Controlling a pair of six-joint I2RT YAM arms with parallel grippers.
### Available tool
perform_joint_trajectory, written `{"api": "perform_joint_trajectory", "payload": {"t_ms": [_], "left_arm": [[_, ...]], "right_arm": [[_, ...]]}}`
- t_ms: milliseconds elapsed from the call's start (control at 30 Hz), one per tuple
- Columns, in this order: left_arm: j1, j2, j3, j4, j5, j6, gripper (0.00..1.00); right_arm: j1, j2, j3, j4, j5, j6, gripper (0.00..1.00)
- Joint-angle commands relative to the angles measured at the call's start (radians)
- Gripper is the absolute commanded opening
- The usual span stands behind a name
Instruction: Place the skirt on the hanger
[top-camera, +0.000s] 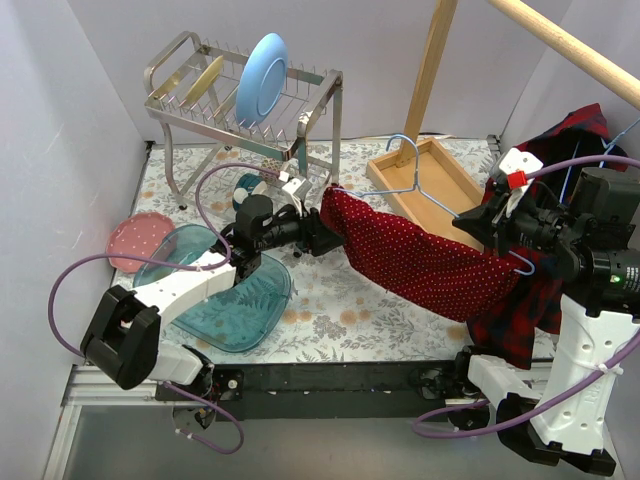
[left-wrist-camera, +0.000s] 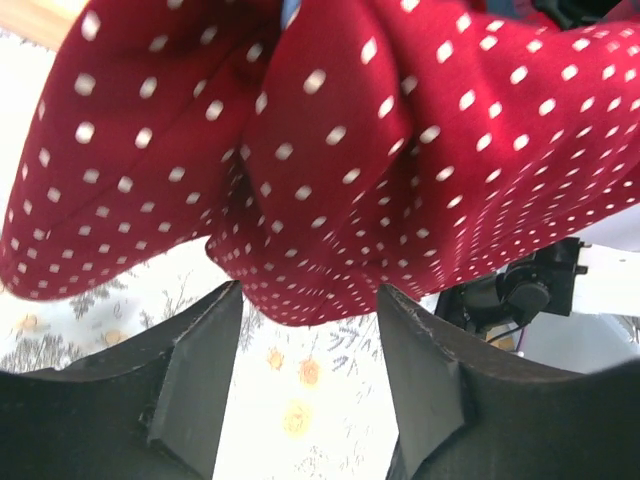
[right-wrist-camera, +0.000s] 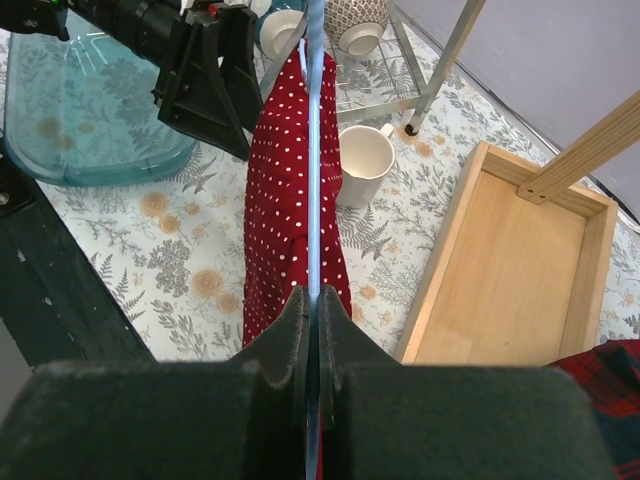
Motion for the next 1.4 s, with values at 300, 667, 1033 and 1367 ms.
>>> {"api": "perform_joint_trajectory", "payload": {"t_ms": [300, 667, 1033, 1367], "left_arm": [[0.004, 0.028, 0.089, 0.056, 0.055, -0.002, 0.18], [0.024, -0.136, 0.023, -0.079, -0.167, 0.068, 0.0], [0.056, -0.23, -0.01, -0.276, -0.181, 0.125, 0.0], [0.059, -0.366, 0.141, -0.435, -0.056, 0.197, 0.76]], "right_arm": [[-0.01, -0.007, 0.028, 0.076, -0.055, 0.021, 0.01], [-0.012, -0.015, 0.005, 0.102, 0.023, 0.034, 0.01], [-0.012, -0.031, -0.018, 0.153, 0.046, 0.073, 0.01], [-0.016, -0.077, -0.021, 0.222, 0.05, 0.126, 0.01]]}}
